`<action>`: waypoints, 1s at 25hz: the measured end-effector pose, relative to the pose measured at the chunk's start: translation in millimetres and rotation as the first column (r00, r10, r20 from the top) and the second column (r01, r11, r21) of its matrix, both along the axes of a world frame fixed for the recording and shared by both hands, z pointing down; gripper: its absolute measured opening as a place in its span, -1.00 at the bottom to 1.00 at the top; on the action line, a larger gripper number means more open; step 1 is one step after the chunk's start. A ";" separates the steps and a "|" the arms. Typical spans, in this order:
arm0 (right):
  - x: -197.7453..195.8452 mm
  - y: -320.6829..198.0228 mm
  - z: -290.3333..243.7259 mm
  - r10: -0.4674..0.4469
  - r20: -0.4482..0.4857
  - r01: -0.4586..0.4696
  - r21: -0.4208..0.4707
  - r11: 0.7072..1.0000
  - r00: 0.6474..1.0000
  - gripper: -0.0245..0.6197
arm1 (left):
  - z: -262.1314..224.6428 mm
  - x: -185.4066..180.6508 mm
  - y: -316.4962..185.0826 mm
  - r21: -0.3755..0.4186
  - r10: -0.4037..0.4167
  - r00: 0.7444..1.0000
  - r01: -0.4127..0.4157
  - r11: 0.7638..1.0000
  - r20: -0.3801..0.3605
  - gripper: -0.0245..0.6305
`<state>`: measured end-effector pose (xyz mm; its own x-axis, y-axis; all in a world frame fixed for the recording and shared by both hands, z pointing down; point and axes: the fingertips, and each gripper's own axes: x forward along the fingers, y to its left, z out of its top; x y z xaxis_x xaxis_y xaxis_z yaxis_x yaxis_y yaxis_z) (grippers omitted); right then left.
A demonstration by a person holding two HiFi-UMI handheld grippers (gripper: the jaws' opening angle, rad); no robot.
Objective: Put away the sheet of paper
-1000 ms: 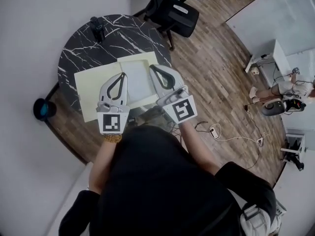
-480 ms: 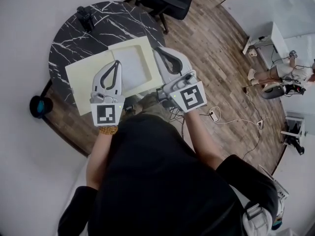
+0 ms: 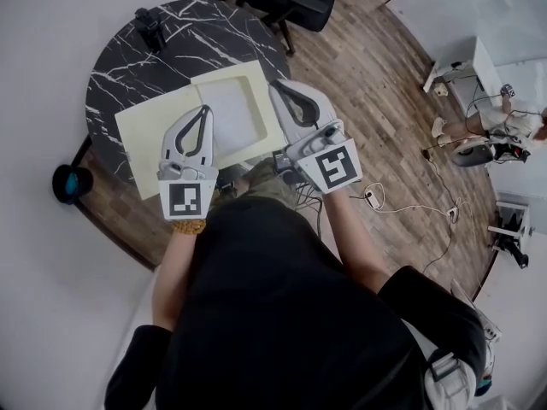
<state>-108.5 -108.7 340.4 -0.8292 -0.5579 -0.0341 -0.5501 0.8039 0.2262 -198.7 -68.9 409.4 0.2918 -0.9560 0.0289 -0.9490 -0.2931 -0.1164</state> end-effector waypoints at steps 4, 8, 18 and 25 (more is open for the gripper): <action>-2.3 -2.8 0.7 0.002 0.004 -0.002 -0.002 1.000 1.000 -0.93 | 0.0 -4.1 -2.2 -0.006 -0.002 1.000 0.002 1.000 -0.020 -0.92; -0.7 -2.6 0.6 0.004 0.018 -0.003 -0.022 1.000 1.000 -0.93 | -2.0 0.5 -2.8 0.002 0.024 1.000 -0.024 1.000 0.016 -0.92; 3.3 -1.5 4.1 0.003 0.016 -0.003 -0.024 1.000 1.000 -0.93 | -4.9 7.4 -1.1 0.023 0.041 0.999 -0.041 0.999 -0.007 -0.92; 15.4 -8.0 10.6 0.037 0.024 -0.036 -0.030 0.999 0.999 -0.93 | -2.5 6.2 2.3 0.020 0.054 0.999 -0.054 0.998 -0.001 -0.92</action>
